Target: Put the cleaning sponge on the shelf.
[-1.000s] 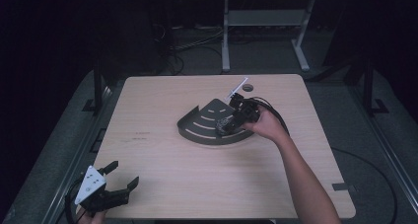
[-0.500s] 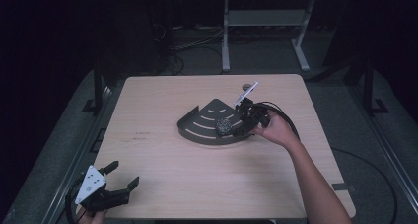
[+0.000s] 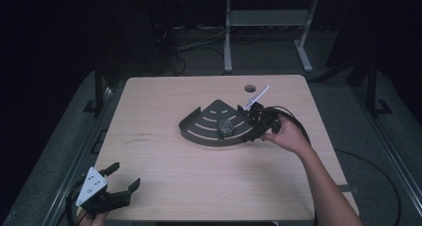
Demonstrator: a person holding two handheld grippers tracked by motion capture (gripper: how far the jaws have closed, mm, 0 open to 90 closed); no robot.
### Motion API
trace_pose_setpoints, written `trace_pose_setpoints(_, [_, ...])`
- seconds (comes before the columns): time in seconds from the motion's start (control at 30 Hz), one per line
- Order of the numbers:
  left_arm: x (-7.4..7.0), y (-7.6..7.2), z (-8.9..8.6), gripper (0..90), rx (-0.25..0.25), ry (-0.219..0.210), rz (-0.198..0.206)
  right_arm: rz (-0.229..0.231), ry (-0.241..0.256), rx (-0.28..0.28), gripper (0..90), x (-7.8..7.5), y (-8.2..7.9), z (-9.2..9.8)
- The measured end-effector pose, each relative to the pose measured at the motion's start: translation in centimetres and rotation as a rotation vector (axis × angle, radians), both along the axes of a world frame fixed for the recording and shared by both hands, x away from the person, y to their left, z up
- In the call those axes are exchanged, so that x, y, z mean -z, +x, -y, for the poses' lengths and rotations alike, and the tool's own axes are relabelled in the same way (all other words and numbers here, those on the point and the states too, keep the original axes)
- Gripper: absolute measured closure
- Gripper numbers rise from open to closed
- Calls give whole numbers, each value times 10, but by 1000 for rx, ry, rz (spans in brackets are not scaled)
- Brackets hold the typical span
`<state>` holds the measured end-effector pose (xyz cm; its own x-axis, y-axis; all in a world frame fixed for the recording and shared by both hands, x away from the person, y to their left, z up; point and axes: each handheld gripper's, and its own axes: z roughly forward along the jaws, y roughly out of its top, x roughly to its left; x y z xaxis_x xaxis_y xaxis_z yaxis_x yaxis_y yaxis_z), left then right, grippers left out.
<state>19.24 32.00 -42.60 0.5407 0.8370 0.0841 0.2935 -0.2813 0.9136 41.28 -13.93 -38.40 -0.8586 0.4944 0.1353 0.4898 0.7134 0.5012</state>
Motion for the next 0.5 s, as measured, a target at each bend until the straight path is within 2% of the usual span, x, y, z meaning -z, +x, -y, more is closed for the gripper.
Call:
trace_pose_setpoints(0.17, [0, 0, 1, 133, 4, 6, -1, 5, -2, -6, 184, 0, -8, 4])
trace_pose_setpoints(0.3, [0, 0, 1, 132, 6, 9, -1, 6, -28, -8, 182, 2, -13, 8])
trace_pose_setpoints(0.5, [0, 0, 0, 132, 4, 6, -2, 7, -17, -6, 182, 5, -21, 14])
